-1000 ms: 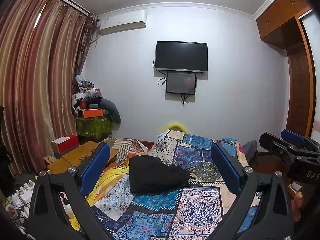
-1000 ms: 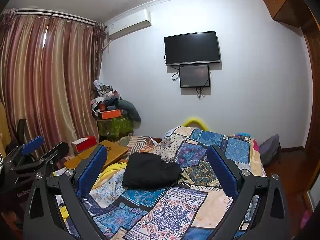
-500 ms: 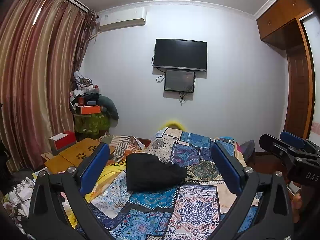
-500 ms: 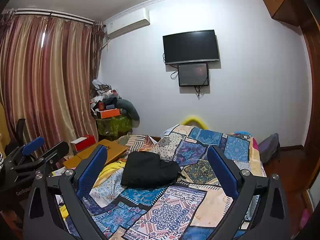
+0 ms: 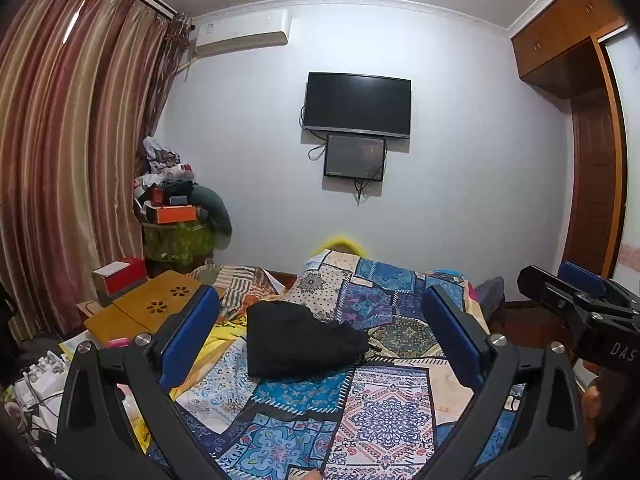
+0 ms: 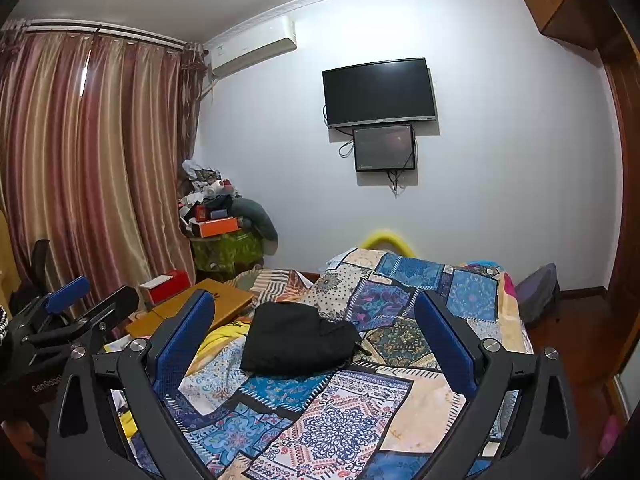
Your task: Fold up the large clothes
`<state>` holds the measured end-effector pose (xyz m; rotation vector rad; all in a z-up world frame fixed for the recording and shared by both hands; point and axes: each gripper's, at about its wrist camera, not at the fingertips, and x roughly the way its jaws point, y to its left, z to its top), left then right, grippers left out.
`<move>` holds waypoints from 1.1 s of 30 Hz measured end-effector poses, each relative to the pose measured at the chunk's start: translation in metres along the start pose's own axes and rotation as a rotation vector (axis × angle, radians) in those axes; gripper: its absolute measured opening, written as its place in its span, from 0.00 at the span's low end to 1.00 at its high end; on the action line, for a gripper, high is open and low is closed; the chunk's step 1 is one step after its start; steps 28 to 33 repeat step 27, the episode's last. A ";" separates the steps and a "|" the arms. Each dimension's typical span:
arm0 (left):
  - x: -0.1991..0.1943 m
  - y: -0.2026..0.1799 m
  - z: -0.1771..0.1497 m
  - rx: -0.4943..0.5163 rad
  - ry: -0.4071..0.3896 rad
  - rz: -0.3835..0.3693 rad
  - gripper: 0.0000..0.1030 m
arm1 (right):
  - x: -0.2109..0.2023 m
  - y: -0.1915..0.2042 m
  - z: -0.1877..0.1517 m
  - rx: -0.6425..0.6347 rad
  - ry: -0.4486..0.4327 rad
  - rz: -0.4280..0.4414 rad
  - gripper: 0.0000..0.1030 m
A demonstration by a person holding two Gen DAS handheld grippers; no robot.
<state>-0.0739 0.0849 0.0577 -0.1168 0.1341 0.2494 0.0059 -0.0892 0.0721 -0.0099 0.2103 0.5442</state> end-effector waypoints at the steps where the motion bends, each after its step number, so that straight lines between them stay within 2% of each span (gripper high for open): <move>1: 0.001 0.001 0.000 -0.003 0.001 0.001 0.99 | 0.000 0.000 -0.001 0.001 0.000 0.000 0.97; 33: 0.009 0.006 -0.007 -0.009 0.020 -0.003 0.99 | 0.009 0.004 -0.004 0.002 0.029 -0.019 0.97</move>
